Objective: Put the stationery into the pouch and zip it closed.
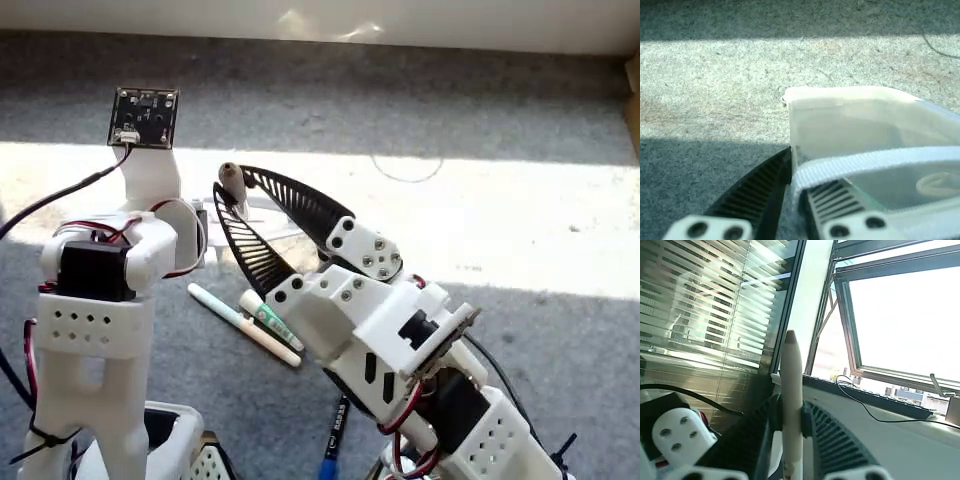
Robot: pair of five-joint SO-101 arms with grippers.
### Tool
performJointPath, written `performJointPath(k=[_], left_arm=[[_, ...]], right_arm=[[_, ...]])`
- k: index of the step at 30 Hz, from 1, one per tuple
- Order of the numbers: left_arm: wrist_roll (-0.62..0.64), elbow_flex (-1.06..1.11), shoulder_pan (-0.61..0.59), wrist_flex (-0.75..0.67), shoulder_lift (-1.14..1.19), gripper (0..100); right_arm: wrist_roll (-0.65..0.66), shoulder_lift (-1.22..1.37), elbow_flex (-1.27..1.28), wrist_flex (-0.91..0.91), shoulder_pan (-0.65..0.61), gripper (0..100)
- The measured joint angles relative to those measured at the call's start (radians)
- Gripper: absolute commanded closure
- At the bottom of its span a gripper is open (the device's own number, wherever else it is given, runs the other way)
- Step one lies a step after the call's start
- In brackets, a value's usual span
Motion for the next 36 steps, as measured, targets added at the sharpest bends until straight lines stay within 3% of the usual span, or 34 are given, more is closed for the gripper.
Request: performJointPath(k=[16,22,36], left_arm=[[0.000,0.000,-0.003,0.000,0.000,100],[0.000,0.000,-0.009,0.000,0.000,100],[0.000,0.000,-0.011,0.000,0.000,100]], right_arm=[[0.000,-0.002,0.023,-0.026,0.000,99.4],[0.000,0.003,0.074,-0.026,0.069,99.4],[0.000,0.181,0.081,-0.026,0.087,99.4]])
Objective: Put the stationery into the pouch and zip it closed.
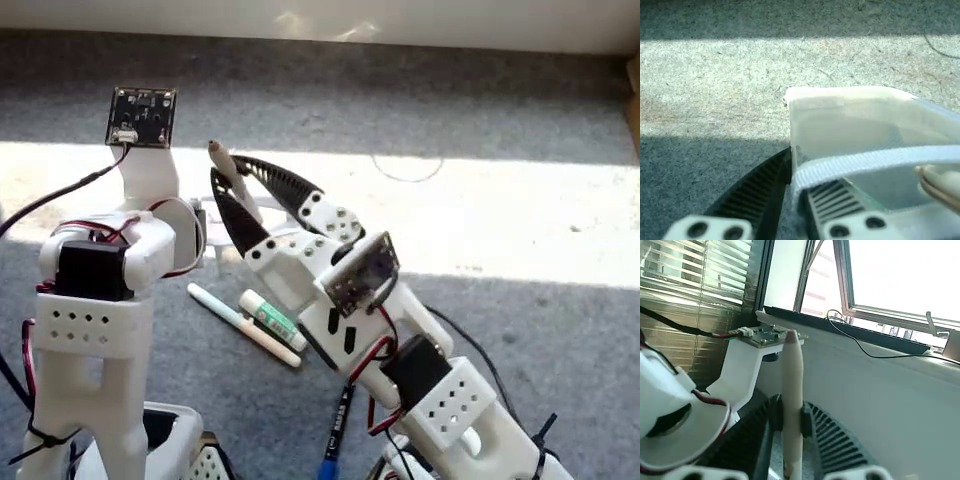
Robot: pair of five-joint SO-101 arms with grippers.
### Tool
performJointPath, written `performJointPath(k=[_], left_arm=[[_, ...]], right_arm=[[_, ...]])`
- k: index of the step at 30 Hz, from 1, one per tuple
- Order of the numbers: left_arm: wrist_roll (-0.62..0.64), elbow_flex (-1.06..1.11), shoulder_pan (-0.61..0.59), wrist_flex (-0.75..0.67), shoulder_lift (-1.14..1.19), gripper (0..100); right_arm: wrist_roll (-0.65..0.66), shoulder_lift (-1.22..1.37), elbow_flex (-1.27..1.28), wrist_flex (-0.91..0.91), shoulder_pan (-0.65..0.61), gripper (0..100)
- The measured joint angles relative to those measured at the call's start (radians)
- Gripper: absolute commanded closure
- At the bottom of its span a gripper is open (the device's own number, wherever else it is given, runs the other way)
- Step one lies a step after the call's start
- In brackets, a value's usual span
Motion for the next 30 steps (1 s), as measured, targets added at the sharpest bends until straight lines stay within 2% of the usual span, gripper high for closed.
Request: performJointPath(k=[8,19,30], left_arm=[[0.000,0.000,0.002,0.000,0.000,100],[0.000,0.000,0.002,-0.003,0.000,100],[0.000,0.000,0.003,-0.003,0.002,100]], right_arm=[[0.000,0.077,0.000,0.000,0.084,99.4],[0.000,0.137,0.000,0.006,0.092,99.4],[0.002,0.014,0.020,0.322,0.094,99.2]])
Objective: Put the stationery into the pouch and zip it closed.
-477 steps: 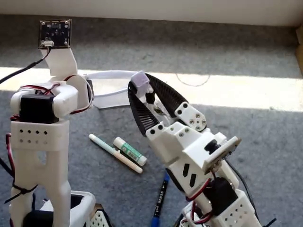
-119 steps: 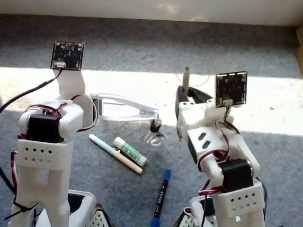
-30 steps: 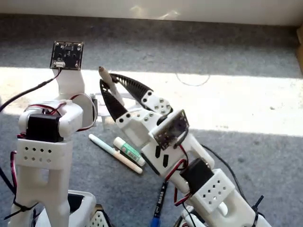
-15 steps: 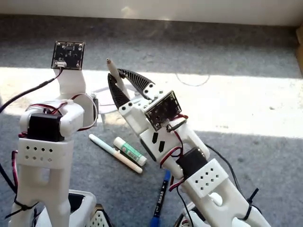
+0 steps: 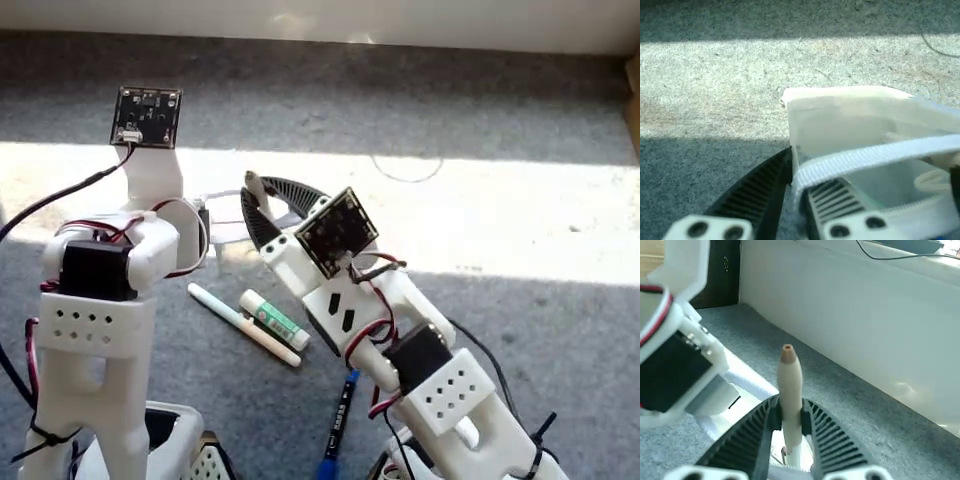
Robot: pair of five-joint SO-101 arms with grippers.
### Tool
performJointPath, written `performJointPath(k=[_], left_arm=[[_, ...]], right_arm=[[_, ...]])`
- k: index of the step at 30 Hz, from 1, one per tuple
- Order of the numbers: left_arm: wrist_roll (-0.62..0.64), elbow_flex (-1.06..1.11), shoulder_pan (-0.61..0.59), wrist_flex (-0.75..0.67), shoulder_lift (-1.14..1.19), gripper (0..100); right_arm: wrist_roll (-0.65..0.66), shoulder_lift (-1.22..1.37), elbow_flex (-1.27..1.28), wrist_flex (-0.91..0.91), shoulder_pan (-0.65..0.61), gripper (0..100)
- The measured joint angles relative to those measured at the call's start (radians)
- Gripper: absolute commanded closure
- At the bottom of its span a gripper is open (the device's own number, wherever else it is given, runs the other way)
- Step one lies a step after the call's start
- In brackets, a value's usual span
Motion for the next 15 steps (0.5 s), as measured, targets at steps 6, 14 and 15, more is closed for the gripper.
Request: performJointPath(k=[6,14,15], left_arm=[[0.000,0.000,0.000,0.000,0.000,100],[0.000,0.000,0.000,0.000,0.000,100],[0.000,0.000,0.000,0.000,0.000,100]], right_arm=[[0.078,-0.071,0.026,0.086,0.002,99.2],[0.106,-0.087,0.044,0.153,0.002,97.8],[0.106,-0.092,0.044,0.163,0.002,95.3]])
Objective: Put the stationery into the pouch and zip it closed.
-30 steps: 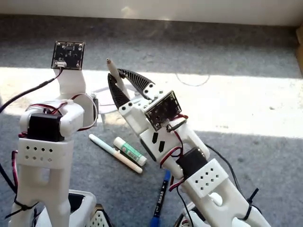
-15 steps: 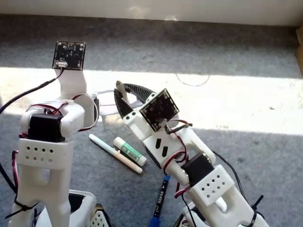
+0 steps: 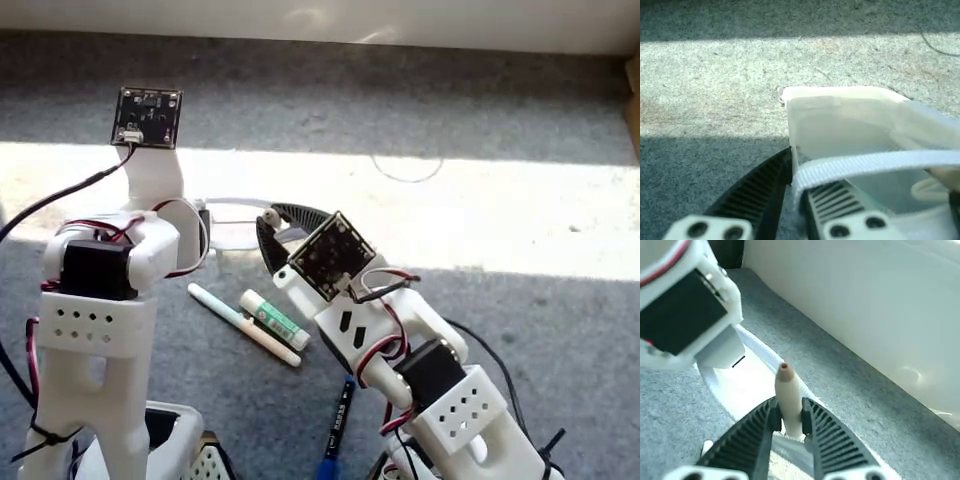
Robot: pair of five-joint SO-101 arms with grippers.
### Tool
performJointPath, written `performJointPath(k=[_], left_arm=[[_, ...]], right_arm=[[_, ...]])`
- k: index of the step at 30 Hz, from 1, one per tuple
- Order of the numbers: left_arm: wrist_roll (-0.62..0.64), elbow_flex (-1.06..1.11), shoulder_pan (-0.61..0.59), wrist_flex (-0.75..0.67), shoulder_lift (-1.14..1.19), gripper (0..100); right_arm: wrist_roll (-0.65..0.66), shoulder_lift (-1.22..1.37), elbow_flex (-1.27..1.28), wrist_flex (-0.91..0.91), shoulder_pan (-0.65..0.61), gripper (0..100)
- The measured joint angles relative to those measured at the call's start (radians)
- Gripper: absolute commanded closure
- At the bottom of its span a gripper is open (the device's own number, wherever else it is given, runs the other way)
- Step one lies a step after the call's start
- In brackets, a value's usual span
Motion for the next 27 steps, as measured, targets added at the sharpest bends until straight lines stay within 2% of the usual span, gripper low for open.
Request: performJointPath(k=[4,21,27], left_arm=[[0.000,0.000,0.000,0.000,0.000,100],[0.000,0.000,0.002,0.000,0.000,100],[0.002,0.000,0.003,0.000,0.000,100]], right_arm=[[0.000,-0.005,0.000,0.051,0.000,85.3],[0.003,-0.006,-0.002,0.106,-0.002,85.3],[0.002,-0.037,-0.063,0.259,-0.003,85.3]])
